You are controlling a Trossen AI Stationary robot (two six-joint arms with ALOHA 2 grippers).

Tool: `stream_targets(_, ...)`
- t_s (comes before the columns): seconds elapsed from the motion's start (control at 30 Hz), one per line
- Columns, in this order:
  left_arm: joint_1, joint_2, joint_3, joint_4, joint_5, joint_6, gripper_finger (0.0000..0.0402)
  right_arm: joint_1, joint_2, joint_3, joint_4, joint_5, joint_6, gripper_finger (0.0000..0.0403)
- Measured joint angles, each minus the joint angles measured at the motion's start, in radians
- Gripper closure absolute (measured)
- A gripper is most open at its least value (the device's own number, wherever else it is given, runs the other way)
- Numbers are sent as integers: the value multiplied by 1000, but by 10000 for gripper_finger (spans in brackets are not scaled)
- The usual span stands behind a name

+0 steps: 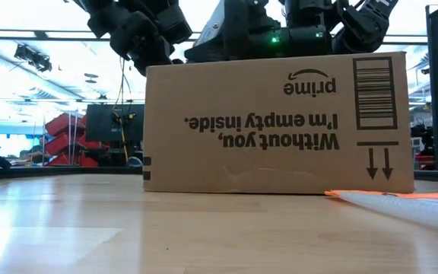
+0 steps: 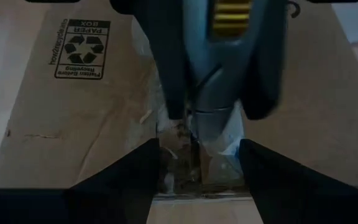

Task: Unpack boxes
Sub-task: Open the cardboard box using the cutter

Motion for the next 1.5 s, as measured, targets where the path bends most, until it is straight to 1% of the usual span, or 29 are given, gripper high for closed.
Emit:
stream_targets(0.13,0,2,-1,3,-4,-4,188,-1,2,1,-7,0,-5,360)
stream_targets(0.33,0,1,-3,14,-4,-7,188,-1,77,25,30,0,-5,360)
stream_targets(0.47,0,2,-3,14,-5,-28,188,-2,93,40,37,1,-24,360)
stream_targets(0.93,0,2,-3,2,-7,-31,188,-2,72,55,-54,25,-43,360)
stream_targets(1.2,0,2,-10,-7,-26,-35,188,2,12,53,-202,72,-27,360)
stream_targets(1.5,0,2,-11,-8,-30,-37,188,7,-5,53,-263,95,5,360)
